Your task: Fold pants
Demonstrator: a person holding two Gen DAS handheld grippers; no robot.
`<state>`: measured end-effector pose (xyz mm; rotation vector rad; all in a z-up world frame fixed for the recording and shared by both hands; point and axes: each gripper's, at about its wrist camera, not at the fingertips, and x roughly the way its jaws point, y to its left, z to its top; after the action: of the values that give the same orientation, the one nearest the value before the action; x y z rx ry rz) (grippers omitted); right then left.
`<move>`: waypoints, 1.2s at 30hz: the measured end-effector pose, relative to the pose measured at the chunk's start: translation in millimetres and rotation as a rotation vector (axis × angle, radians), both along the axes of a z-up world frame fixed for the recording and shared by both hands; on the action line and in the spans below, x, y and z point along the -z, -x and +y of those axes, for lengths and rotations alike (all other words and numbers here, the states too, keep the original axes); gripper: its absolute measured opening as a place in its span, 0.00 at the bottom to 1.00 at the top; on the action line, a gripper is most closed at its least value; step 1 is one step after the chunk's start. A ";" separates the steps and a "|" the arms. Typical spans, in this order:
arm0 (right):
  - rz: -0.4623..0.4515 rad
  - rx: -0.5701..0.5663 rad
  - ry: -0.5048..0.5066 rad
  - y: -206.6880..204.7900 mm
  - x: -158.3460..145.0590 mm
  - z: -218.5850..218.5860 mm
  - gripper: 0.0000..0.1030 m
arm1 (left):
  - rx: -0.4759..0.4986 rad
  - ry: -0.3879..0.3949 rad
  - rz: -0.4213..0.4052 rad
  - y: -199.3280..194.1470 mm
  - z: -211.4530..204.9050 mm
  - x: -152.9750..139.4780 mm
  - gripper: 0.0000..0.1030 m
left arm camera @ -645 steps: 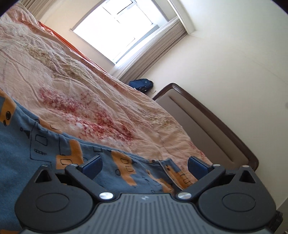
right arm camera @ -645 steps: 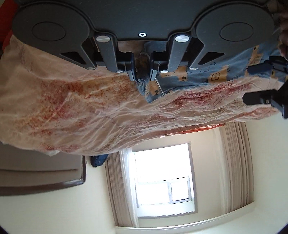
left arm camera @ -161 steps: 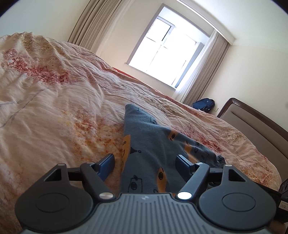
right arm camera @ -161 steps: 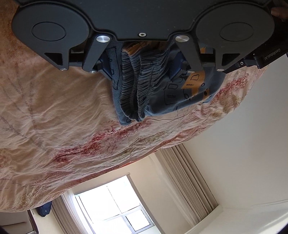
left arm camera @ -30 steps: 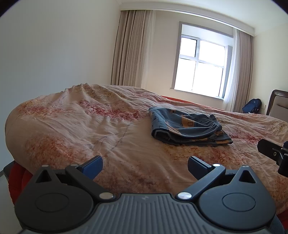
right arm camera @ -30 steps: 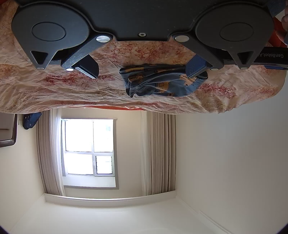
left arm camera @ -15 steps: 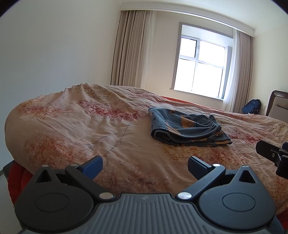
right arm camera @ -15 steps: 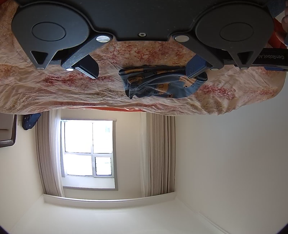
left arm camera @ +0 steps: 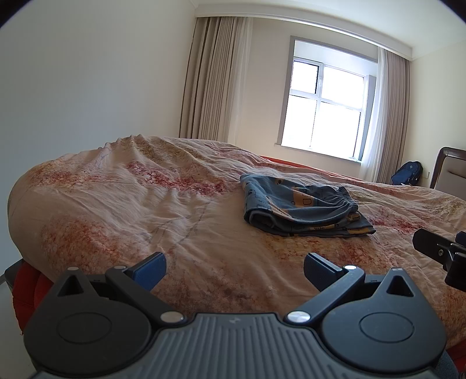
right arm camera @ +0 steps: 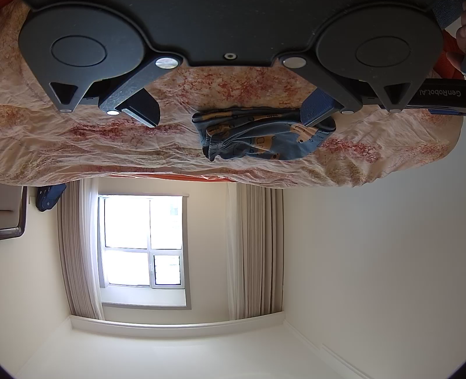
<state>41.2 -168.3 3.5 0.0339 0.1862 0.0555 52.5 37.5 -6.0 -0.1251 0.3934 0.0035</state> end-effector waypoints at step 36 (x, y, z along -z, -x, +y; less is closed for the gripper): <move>0.022 -0.014 0.005 -2.6 2.4 2.1 1.00 | -0.007 0.007 0.013 -1.1 -2.7 2.0 1.00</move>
<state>43.8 -166.3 1.1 0.0279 0.2082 0.0687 53.7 34.7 -8.0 -0.1334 0.4063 0.0097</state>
